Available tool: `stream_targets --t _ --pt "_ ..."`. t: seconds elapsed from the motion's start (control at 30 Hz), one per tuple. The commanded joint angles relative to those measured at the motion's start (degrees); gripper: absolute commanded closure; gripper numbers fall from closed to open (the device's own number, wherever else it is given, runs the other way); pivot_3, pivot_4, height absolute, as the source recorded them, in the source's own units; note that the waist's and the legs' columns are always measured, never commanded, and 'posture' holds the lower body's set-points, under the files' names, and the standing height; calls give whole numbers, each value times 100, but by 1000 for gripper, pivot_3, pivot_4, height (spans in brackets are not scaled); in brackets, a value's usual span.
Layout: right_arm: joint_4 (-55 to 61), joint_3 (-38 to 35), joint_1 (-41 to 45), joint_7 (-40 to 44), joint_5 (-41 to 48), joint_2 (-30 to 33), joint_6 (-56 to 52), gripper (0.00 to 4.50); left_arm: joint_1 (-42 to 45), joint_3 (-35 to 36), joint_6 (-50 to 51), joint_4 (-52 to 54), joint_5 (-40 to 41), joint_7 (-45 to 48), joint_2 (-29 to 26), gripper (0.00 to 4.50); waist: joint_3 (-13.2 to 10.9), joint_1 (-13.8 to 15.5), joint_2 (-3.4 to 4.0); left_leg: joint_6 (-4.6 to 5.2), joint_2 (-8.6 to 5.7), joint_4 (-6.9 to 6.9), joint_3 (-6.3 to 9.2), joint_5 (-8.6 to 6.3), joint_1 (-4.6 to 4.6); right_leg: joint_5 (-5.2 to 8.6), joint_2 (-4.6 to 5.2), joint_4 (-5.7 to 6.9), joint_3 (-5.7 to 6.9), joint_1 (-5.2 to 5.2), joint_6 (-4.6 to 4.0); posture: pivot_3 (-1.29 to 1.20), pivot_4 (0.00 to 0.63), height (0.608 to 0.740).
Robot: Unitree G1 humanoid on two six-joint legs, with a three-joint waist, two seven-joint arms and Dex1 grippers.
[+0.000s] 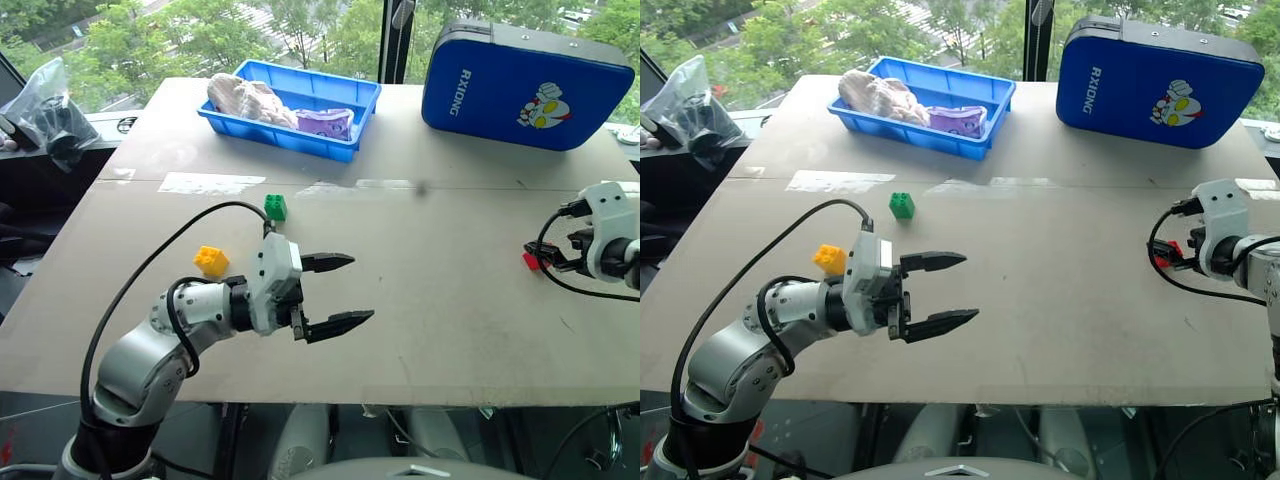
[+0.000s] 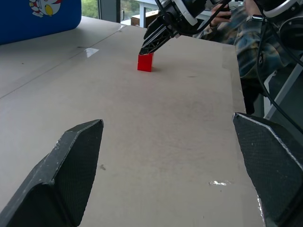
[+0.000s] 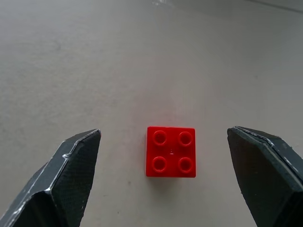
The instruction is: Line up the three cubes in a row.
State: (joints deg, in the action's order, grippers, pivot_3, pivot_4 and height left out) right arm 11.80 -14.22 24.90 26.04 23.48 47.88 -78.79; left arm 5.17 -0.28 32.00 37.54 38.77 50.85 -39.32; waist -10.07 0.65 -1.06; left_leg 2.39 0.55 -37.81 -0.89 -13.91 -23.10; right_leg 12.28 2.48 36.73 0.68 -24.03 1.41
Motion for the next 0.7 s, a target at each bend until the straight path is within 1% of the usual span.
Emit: stream_targets --t 0.03,0.33,0.37,0.4,0.43,0.5,0.53,0.57,0.6,0.7 --pt "-112 53 234 20 75 -26 -254 97 -185 241 25 598 308 -77 -108 36 0 1 0 3 0 0 -5 -2 1 0 0 0 -4 -1 0 0 150 740" --pt "-878 545 521 -143 -239 -110 146 97 93 30 88 409 253 -134 -104 36 0 -6 0 4 0 -5 -21 -2 10 11 -4 2 -17 0 24 0 150 740" --pt "-951 571 559 -150 -262 -136 193 316 100 20 97 425 258 -139 -110 3 0 -16 0 4 0 -5 -22 -2 10 11 -6 2 -18 0 24 0 150 740" --pt "-991 618 586 -137 -282 -141 231 709 96 23 106 444 269 -150 -110 0 0 -18 0 4 1 -5 -23 -2 10 10 -7 2 -19 0 23 0 150 740" --pt "-1027 659 613 -125 -295 -146 264 1000 90 28 111 459 273 -153 -115 0 0 -20 0 4 1 -4 -22 -2 10 10 -8 2 -19 0 23 0 150 740" --pt "-1056 691 635 -113 -303 -160 282 1852 54 53 115 496 291 -157 -124 0 0 -16 0 4 4 -4 -20 -2 10 8 -13 3 -19 -1 20 0 150 740" --pt "-1070 726 634 -88 -312 -153 308 2488 42 70 125 517 312 -164 -129 0 0 -16 0 4 5 -3 -19 -2 10 8 -15 3 -18 -1 20 0 150 740" --pt "-1091 743 629 -74 -320 -157 332 2898 29 78 129 537 318 -171 -135 0 0 -15 0 4 6 -3 -18 -2 10 8 -16 3 -18 -1 20 0 150 740" --pt "-1108 761 624 -59 -327 -158 359 3204 21 81 136 556 326 -180 -138 0 0 -11 0 4 6 -2 -18 -2 10 8 -16 3 -18 -1 20 0 150 740" --pt "-1053 890 581 134 -326 -46 547 3189 -5 108 171 596 353 -246 -142 0 0 -6 0 4 6 -2 -20 -2 10 9 -16 3 -21 -1 20 0 150 740"
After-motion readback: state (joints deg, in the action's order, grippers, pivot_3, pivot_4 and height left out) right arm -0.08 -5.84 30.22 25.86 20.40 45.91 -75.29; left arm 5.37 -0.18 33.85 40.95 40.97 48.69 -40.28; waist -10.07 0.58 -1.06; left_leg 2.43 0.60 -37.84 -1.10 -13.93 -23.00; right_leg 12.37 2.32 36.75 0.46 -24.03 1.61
